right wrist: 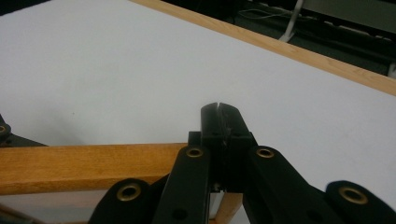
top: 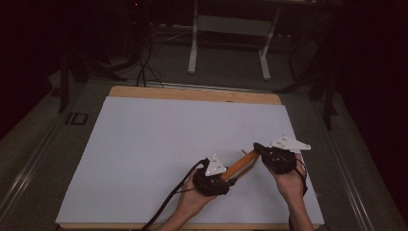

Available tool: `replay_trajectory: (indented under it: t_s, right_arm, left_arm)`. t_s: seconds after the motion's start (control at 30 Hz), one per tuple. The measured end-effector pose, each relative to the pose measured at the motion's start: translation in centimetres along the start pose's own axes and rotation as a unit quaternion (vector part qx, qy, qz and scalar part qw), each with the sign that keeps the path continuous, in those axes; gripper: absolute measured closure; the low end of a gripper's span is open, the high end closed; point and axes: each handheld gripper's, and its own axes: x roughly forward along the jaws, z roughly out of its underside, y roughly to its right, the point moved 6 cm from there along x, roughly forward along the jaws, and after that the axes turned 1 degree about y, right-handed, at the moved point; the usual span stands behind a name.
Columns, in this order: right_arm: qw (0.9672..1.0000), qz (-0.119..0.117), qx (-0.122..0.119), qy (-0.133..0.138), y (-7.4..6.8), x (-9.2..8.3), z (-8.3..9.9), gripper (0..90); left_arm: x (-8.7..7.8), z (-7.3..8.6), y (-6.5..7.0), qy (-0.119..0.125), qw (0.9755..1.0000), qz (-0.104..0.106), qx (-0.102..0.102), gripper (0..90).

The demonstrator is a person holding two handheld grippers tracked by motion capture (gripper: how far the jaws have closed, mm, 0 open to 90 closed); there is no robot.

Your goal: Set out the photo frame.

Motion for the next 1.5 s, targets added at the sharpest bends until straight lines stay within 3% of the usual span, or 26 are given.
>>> replay_trajectory:
  t_s: [0.2, 0.27, 0.4, 0.5, 0.6, 0.67, 0.73, 0.9, 1.17, 1.23, 1.5]
  right_arm:
    - [1.0000, -0.001, 0.000, 0.001, 0.0, 0.0, 0.0, 89.9]
    - [1.0000, -0.002, 0.000, 0.000, 0.0, 0.1, 0.0, 89.9]
    - [1.0000, -0.004, 0.001, 0.000, 0.0, 0.1, 0.0, 89.9]
    - [1.0000, -0.002, 0.001, 0.000, 0.2, 0.1, 0.0, 89.9]
    - [1.0000, -0.001, 0.004, 0.000, 0.3, 0.1, 0.0, 89.7]
    - [1.0000, 0.001, 0.003, 0.000, 0.3, 0.2, 0.0, 88.8]
    - [0.9999, 0.015, 0.006, 0.002, 0.5, 0.3, 0.0, 81.4]
    - [0.9992, 0.018, 0.032, 0.018, 1.3, -0.1, 0.2, 73.0]
    - [0.9969, 0.030, 0.055, 0.048, 2.5, -1.4, 0.1, 70.2]
    - [0.9968, 0.030, 0.054, 0.050, 2.6, -1.8, 0.1, 69.9]
    - [0.9974, 0.031, 0.046, 0.047, 3.3, -2.5, 0.3, 69.7]
  left_arm:
    - [-0.1, 2.1, -0.5, -0.004, 0.9998, -0.008, -0.020, 51.9]
    - [0.2, 2.6, -0.4, -0.016, 0.9997, -0.017, -0.007, 54.3]
    - [0.8, 3.5, -0.2, -0.046, 0.9988, -0.017, -0.001, 62.9]
    - [0.8, 3.6, -0.1, -0.047, 0.9985, -0.026, 0.012, 64.4]
    - [0.7, 3.5, 0.0, -0.051, 0.9968, -0.042, 0.043, 67.7]
    - [0.7, 3.4, 0.0, -0.054, 0.9963, -0.046, 0.048, 68.4]
    - [0.6, 3.1, -0.3, -0.054, 0.9963, -0.043, 0.052, 68.6]
    - [0.3, 1.9, -0.9, -0.047, 0.9974, -0.031, 0.045, 69.0]
    - [0.1, -1.8, -1.6, -0.023, 0.9976, -0.019, 0.062, 69.0]
    - [0.2, -2.6, -1.7, -0.023, 0.9972, -0.014, 0.070, 69.1]
    - [0.7, -5.1, -2.3, -0.018, 0.9974, 0.008, 0.069, 69.1]
